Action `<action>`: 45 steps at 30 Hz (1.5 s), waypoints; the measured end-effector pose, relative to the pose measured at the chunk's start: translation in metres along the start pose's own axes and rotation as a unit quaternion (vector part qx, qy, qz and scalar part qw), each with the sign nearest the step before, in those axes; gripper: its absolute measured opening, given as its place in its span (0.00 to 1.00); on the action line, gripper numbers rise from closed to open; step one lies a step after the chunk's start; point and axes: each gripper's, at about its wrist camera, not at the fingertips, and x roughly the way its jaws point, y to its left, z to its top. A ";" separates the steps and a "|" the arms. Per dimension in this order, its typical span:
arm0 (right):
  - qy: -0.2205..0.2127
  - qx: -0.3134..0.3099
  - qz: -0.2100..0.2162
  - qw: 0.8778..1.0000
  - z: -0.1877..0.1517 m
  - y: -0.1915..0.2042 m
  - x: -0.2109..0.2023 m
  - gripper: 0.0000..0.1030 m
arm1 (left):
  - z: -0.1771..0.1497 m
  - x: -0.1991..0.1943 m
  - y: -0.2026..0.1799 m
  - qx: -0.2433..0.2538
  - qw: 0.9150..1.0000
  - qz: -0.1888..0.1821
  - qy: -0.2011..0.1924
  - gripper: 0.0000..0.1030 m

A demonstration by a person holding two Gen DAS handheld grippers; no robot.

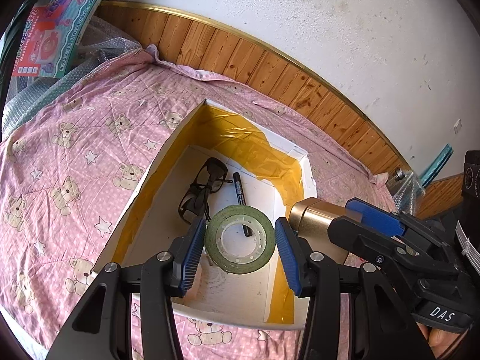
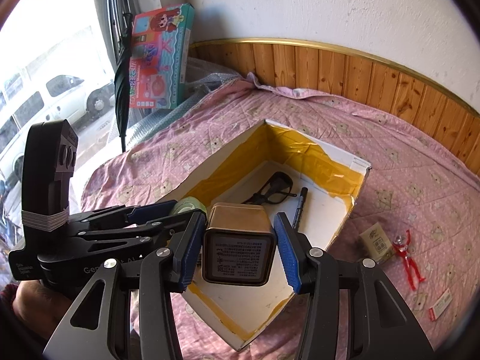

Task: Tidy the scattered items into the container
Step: 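Lower the held tape roll and gold tin into the white box, then open the left tool releasing the tape while the right tool releases the tin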

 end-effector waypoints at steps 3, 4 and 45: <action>0.007 0.001 0.000 1.000 0.001 -0.004 0.007 0.49 | 0.002 0.007 0.001 0.002 1.000 0.006 0.008 0.48; 0.009 0.002 0.000 1.000 0.001 -0.005 0.009 0.49 | 0.002 0.010 0.002 0.003 1.000 0.010 0.011 0.48; 0.009 0.074 0.041 0.996 -0.039 -0.025 -0.019 0.49 | -0.014 -0.003 -0.025 -0.010 0.999 0.019 0.031 0.54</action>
